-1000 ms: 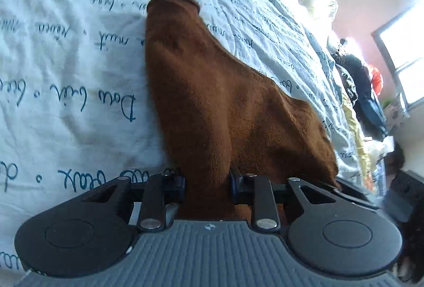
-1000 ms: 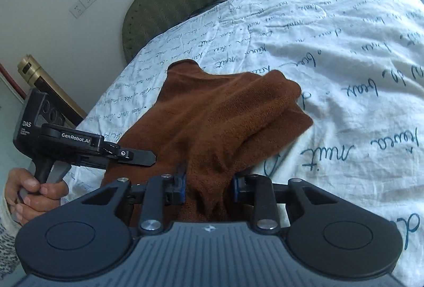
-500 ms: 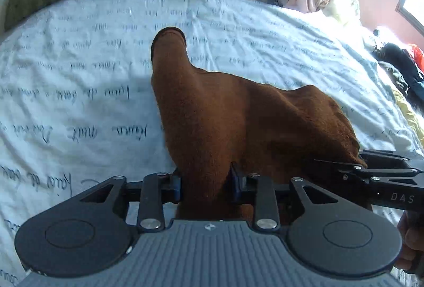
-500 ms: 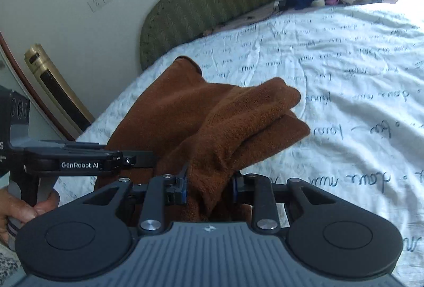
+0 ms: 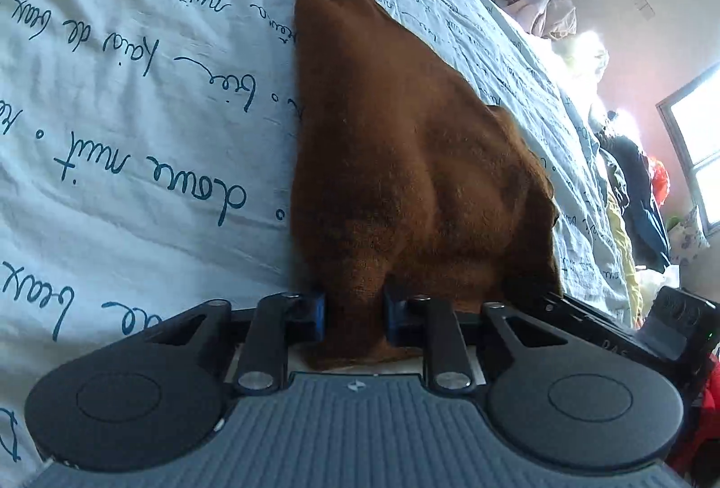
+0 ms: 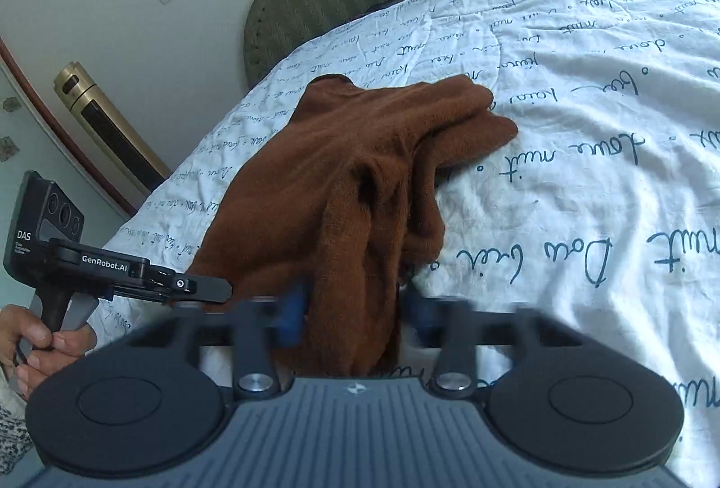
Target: Fold small clothes
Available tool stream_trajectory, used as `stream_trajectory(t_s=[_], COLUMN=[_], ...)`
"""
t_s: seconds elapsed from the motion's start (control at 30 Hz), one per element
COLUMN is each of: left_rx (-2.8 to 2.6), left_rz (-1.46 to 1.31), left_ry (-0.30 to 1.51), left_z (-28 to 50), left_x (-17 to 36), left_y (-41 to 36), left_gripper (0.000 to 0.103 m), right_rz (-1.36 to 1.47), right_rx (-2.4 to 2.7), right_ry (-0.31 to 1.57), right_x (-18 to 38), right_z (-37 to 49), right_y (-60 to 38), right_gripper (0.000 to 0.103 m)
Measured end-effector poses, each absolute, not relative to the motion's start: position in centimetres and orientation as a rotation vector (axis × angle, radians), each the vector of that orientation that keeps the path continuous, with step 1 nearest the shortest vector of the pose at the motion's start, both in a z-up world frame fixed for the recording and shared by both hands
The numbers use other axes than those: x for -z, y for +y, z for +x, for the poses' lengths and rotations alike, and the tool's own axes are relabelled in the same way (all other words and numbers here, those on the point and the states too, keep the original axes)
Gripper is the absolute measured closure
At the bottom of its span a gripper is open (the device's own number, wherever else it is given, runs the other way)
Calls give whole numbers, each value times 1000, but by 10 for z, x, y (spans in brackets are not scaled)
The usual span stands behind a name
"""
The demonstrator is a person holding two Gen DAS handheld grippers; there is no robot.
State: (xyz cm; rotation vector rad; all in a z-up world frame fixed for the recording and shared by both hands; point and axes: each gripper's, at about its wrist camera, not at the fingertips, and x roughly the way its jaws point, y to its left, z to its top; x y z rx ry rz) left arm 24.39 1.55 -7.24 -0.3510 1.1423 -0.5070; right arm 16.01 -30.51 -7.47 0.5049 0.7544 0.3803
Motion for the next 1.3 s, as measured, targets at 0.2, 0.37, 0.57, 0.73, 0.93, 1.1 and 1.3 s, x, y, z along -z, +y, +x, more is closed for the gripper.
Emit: stream_trajectory(t_s=[0.2, 0.37, 0.57, 0.73, 0.93, 1.1, 1.3], left_rx=[449, 429, 441, 353, 312, 299, 286], left_rz=[-204, -177, -210, -121, -49, -30, 10], left_ry=[1100, 1065, 934, 976, 957, 952, 929], left_z=[227, 204, 201, 219, 210, 206, 199], left_x=[56, 38, 14, 49, 57, 58, 62], left_y=[19, 26, -3, -46, -63, -64, -67], left_gripper=[78, 56, 25, 22, 8, 4, 0], right_rz=[490, 414, 284, 158, 226, 187, 140], right_rx=[-369, -295, -281, -306, -263, -271, -248], right_ry=[716, 758, 575, 655, 676, 608, 681], right_x=[54, 56, 13, 29, 63, 31, 50], right_z=[143, 145, 155, 199, 208, 171, 166], right_y=[-287, -290, -286, -259, -287, -275, -259], right_gripper=[87, 49, 58, 68, 67, 65, 65])
